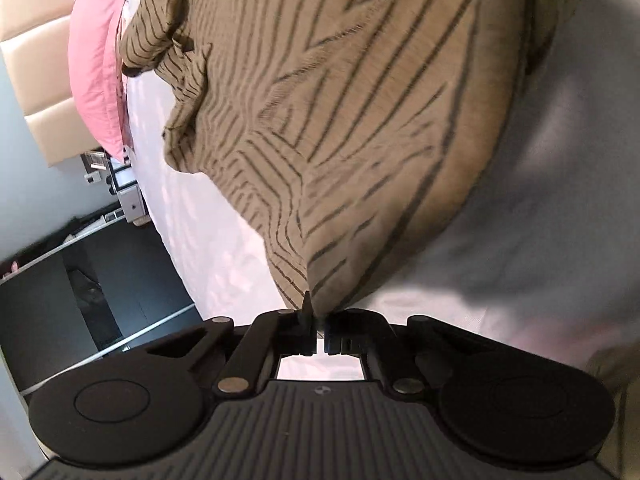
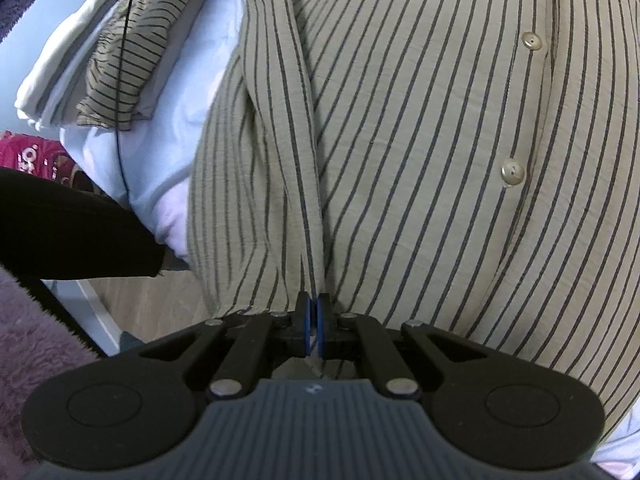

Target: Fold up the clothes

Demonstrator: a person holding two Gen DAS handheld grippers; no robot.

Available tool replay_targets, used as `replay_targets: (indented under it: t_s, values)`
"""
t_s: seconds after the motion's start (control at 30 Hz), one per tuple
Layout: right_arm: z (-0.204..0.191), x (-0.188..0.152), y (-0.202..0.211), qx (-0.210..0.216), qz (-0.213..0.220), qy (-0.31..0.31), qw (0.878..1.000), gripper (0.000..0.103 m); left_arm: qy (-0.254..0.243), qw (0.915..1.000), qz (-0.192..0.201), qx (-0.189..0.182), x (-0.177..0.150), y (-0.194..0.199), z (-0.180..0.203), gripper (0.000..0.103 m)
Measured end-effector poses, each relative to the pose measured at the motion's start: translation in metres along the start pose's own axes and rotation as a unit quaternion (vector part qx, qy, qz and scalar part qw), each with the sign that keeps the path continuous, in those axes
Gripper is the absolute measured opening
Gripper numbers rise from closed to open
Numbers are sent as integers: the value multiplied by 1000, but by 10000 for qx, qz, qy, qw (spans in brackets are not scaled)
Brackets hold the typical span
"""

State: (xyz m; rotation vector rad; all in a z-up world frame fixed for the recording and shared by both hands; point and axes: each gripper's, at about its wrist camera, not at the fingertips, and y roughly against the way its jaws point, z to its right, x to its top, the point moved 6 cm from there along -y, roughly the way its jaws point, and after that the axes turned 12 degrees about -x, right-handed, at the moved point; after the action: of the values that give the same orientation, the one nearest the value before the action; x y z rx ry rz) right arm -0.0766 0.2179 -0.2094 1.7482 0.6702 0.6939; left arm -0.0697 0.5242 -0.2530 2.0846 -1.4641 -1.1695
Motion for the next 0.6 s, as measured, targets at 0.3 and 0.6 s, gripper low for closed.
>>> replay_targets:
  t_s: [0.3,0.6]
  values:
    - [-9,-20,30,423,316,-235,9983,4,-879,9961,67,-28,18,35,-40,1]
    - [14,-50,49,511,579,-840,9935,4,-1773,9837,42,-306,70,38,-95,1]
